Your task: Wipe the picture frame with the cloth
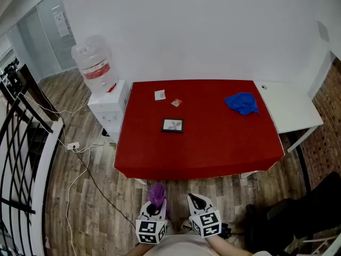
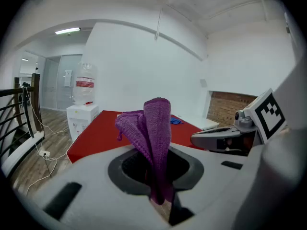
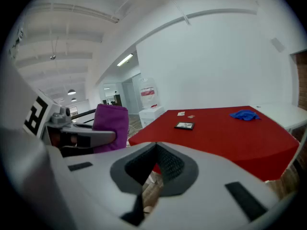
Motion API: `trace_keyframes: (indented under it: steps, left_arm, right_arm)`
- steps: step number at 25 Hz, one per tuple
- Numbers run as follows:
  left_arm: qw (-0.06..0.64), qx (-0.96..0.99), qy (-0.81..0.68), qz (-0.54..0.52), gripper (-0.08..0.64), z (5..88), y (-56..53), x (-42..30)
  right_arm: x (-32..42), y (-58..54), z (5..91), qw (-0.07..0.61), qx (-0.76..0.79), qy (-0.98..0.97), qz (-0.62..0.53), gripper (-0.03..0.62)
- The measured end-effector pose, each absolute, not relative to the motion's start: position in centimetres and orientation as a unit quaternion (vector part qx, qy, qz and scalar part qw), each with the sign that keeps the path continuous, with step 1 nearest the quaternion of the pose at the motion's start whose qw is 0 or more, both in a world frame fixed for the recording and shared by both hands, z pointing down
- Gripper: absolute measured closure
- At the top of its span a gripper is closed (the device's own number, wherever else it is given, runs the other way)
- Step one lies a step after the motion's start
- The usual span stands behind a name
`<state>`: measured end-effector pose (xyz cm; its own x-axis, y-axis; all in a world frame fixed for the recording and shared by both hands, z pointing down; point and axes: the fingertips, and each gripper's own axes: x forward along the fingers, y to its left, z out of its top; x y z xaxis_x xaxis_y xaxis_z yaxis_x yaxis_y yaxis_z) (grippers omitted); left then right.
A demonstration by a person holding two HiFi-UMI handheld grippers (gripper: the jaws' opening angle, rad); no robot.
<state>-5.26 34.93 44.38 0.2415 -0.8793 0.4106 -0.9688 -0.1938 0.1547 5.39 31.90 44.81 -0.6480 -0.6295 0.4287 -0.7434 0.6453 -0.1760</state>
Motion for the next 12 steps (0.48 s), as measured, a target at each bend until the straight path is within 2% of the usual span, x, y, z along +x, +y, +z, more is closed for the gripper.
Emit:
trace_keyframes:
  steps: [12]
  left_arm:
    - [0.188,0.783,-0.581,0.117,0.499,45.7,24.0,-8.8]
  right_arm:
    - [2.2,22.1,46.2,0.173,0.415,-0.877,0.168,0.588]
